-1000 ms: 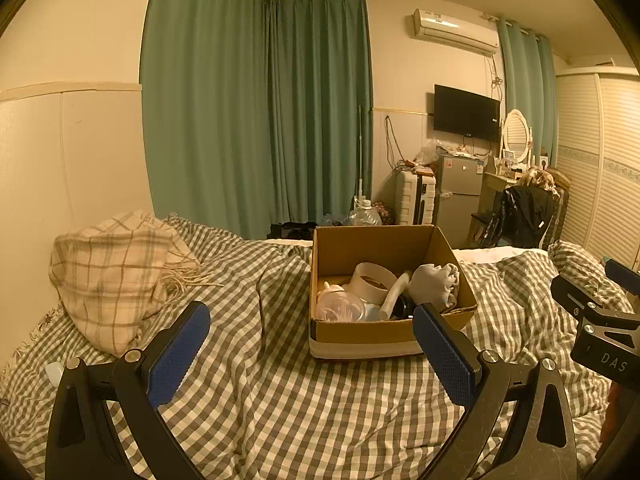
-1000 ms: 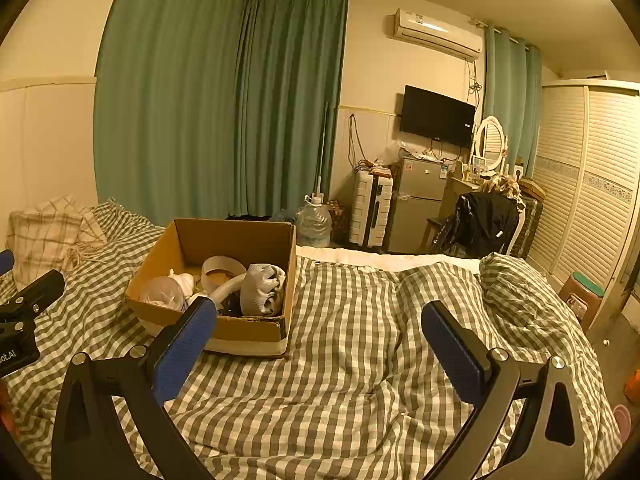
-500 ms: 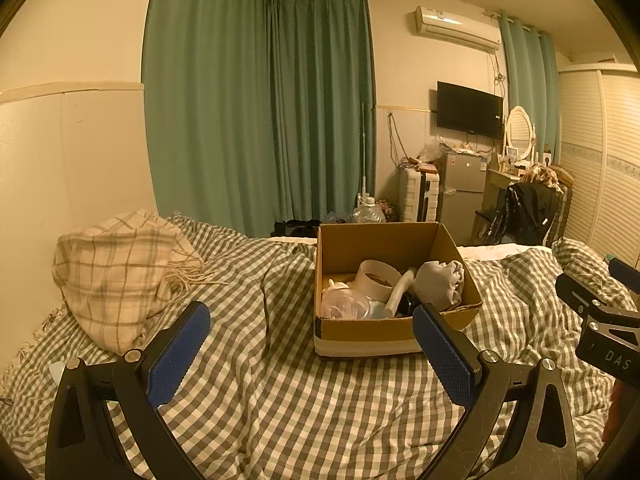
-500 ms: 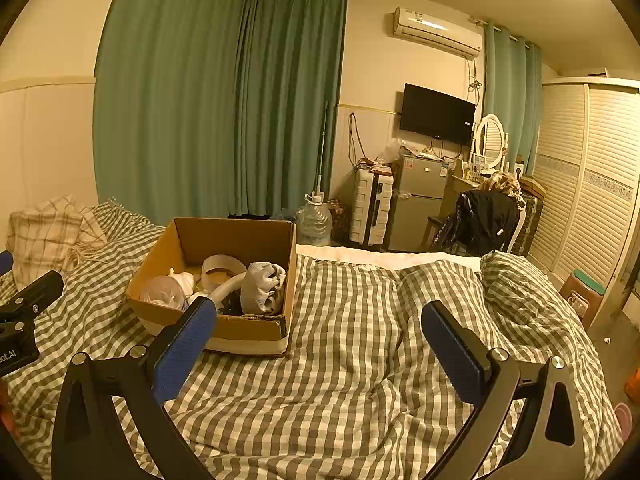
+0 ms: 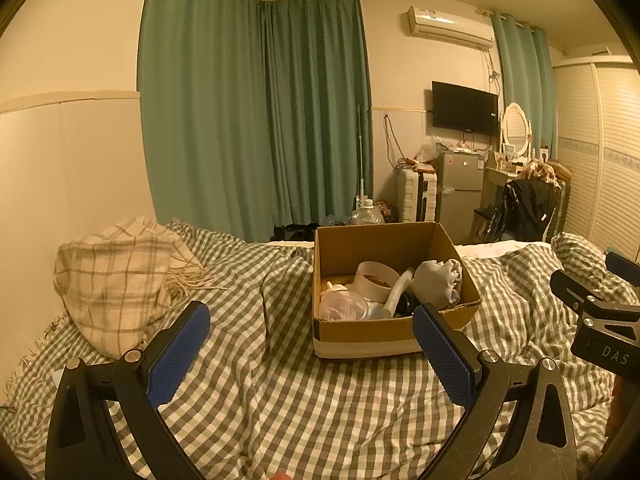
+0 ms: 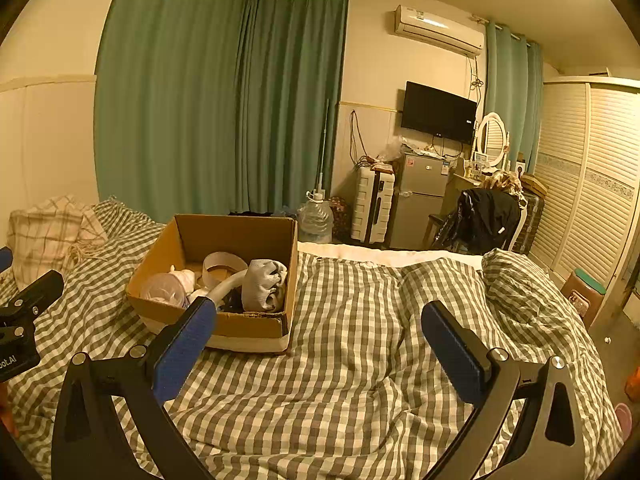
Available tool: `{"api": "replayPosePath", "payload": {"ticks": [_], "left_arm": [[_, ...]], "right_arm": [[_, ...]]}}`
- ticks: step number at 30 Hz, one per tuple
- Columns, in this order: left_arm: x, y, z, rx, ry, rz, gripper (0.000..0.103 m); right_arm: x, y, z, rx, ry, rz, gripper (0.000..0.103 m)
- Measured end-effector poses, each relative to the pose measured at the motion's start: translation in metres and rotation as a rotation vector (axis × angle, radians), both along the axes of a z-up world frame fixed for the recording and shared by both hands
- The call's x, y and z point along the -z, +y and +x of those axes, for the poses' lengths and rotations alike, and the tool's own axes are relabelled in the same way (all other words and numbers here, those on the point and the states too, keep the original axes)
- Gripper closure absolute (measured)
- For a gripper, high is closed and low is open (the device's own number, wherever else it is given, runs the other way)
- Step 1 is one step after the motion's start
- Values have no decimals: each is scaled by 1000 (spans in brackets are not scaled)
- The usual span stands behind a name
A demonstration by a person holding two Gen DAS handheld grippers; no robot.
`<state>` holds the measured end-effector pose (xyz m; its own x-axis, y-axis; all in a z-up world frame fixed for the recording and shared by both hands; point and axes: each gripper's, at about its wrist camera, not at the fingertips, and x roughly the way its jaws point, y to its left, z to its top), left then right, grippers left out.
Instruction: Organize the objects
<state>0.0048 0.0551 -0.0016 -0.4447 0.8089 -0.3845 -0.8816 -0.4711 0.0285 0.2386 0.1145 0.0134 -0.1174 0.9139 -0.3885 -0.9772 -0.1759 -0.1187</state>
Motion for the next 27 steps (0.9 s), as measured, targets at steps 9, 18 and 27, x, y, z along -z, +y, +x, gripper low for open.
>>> {"api": "replayPosePath", "payload": {"ticks": [9, 18, 27], "left_arm": [[0, -1, -2, -3, -13, -3, 0], [0, -1, -3, -2, -11, -4, 0], [1, -1, -3, 2, -21, -4, 0]], "right_arm": [[0, 0, -1, 2, -1, -1, 0], [0, 0, -1, 2, -1, -4, 0], [2, 0, -2, 4, -5, -11, 0]]}}
